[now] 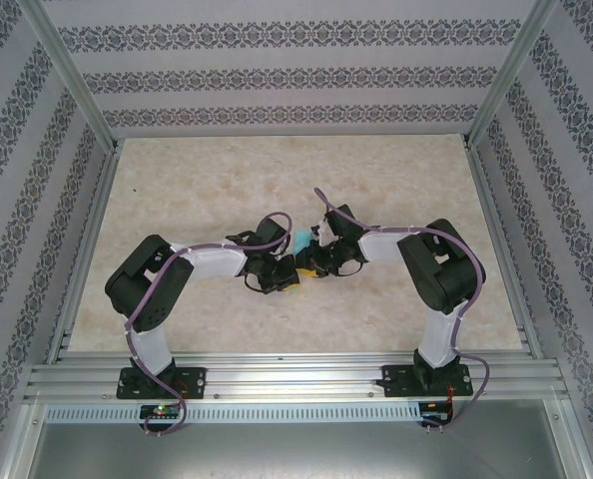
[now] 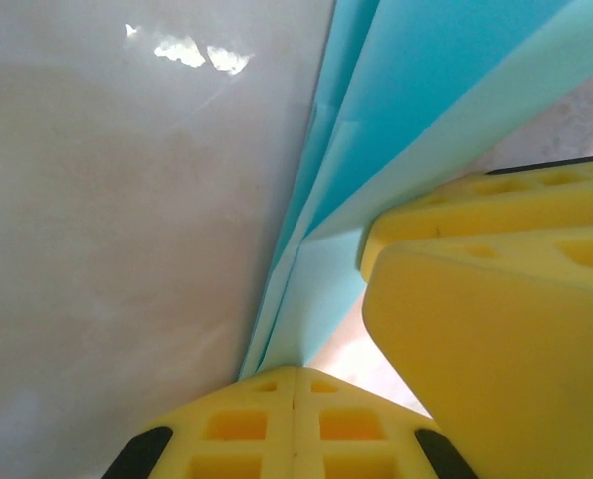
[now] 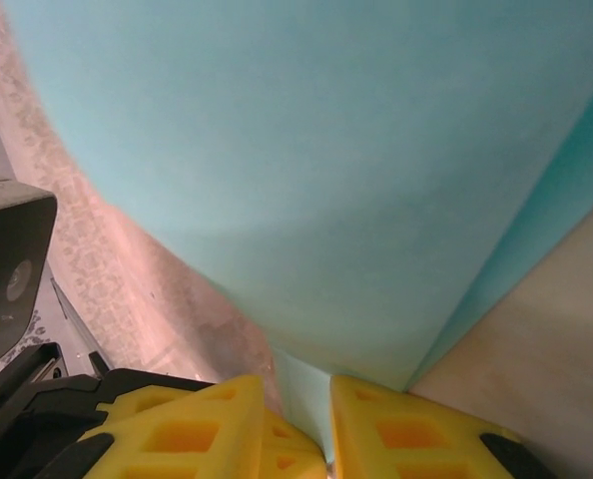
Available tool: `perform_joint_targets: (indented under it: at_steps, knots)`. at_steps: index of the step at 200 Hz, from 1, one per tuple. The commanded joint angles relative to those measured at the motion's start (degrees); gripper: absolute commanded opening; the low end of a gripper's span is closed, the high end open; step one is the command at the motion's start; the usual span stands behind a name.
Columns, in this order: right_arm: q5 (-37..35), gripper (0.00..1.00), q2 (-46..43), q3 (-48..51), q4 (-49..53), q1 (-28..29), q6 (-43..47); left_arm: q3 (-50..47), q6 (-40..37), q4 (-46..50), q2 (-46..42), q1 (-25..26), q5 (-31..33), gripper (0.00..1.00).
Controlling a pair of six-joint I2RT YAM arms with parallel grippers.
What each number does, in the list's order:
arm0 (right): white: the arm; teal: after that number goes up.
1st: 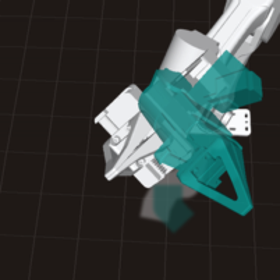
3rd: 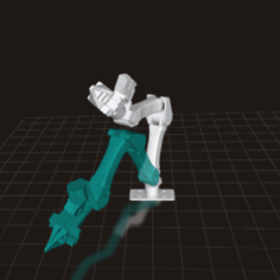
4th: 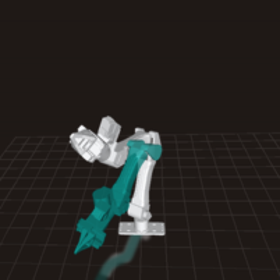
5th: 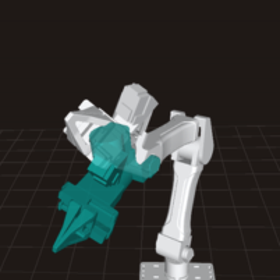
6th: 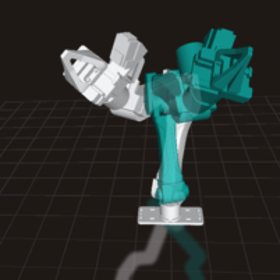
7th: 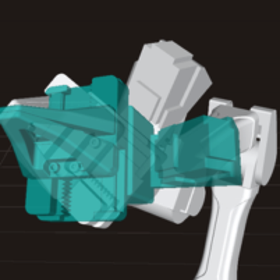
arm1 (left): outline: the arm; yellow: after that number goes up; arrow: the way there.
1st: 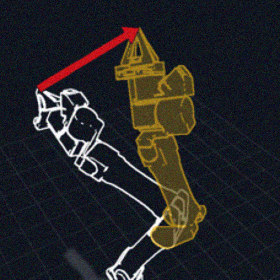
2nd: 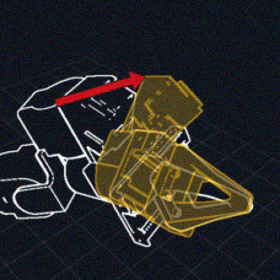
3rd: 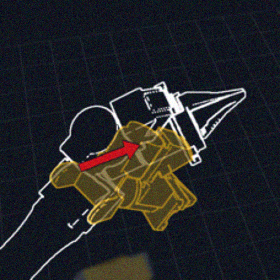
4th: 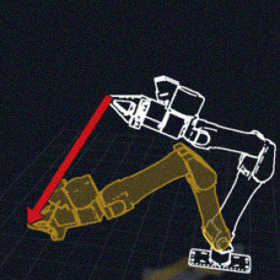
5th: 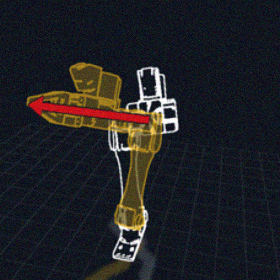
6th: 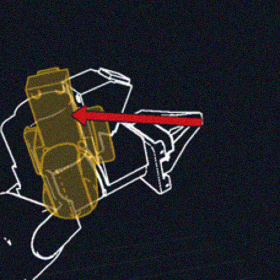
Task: Fold a paper plane with a square sheet of paper (fold left side to right side)
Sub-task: Fold the wing for the fifth time at the center of the table.
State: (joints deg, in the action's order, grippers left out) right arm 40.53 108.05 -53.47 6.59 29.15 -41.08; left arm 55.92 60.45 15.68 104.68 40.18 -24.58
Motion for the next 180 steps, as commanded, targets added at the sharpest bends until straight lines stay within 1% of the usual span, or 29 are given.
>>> perform_joint_targets:
  at_steps: [1,35,63,80,117,180]
  knots:
    - [-7.04,0.24,-0.58,0.72,2.75,-0.44,-1.49,-2.80,-0.61,2.62,4.49,0.52,1.52,0.00]
    - [-8.11,0.13,-4.42,0.68,1.95,-0.85,-1.99,-4.91,0.81,-1.10,4.52,0.16,0.17,0.00]
    - [-8.73,0.08,-5.70,0.18,3.49,-0.78,-1.17,-5.10,0.64,-0.96,4.18,0.07,0.26,0.00]
    - [-7.87,0.07,-5.10,-0.23,3.45,-0.30,-1.20,-4.96,0.64,-0.58,4.03,0.07,0.42,0.00]
    - [-8.85,0.07,-2.65,-1.93,3.53,1.00,-1.05,-5.07,0.72,-0.52,3.99,0.08,0.48,0.00]
    - [-16.26,0.08,0.16,-5.48,9.79,1.09,4.43,-5.18,0.81,-0.43,4.02,0.02,0.40,0.00]
